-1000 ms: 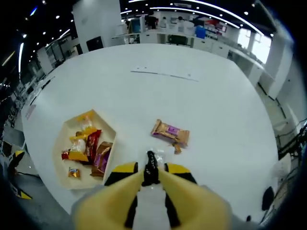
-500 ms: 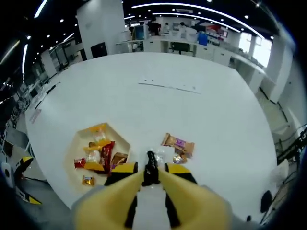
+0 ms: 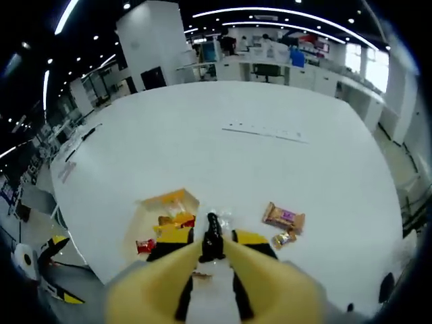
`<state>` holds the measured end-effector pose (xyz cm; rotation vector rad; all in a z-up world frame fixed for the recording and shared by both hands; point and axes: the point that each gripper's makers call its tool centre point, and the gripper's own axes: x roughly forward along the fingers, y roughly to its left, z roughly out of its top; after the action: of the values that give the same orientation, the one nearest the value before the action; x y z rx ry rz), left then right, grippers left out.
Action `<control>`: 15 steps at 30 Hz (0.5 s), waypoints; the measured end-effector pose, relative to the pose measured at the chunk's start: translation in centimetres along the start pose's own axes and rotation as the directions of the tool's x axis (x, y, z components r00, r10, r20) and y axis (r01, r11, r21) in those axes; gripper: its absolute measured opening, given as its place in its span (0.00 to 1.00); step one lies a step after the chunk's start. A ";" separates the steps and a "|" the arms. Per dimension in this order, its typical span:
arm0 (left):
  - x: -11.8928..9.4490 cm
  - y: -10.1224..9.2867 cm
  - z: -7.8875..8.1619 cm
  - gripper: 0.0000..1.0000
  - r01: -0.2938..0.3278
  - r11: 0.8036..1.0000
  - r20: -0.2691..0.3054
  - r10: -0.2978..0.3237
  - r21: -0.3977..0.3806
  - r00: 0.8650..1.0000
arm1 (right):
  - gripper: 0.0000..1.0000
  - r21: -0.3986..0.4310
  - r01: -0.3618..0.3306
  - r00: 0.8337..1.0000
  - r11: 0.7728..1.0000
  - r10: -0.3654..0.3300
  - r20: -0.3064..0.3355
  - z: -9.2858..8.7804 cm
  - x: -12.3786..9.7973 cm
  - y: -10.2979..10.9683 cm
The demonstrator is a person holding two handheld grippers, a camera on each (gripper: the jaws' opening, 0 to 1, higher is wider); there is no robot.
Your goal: Place the target food into the container with the food tongs after gripping and lifting it, then release it inside without dropping or visibly crushing the food.
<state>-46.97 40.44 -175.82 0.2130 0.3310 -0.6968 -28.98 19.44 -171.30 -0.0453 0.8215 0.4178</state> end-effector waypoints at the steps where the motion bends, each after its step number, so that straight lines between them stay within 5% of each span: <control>1: 0.0 0.0 0.0 0.85 0.000 1.000 -0.001 0.000 -0.001 1.000 | 0.21 -0.004 -0.021 1.000 1.000 0.021 0.001 0.3 0.3 0.9; 15: -0.1 0.1 0.1 0.86 -0.011 1.000 0.007 0.011 0.000 1.000 | 0.21 -0.087 -0.114 0.993 0.990 0.111 -0.038 1.3 2.9 6.6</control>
<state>-46.88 40.55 -175.66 0.2121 0.3230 -0.6863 -28.83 26.72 -171.67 -0.0889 0.8400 0.5614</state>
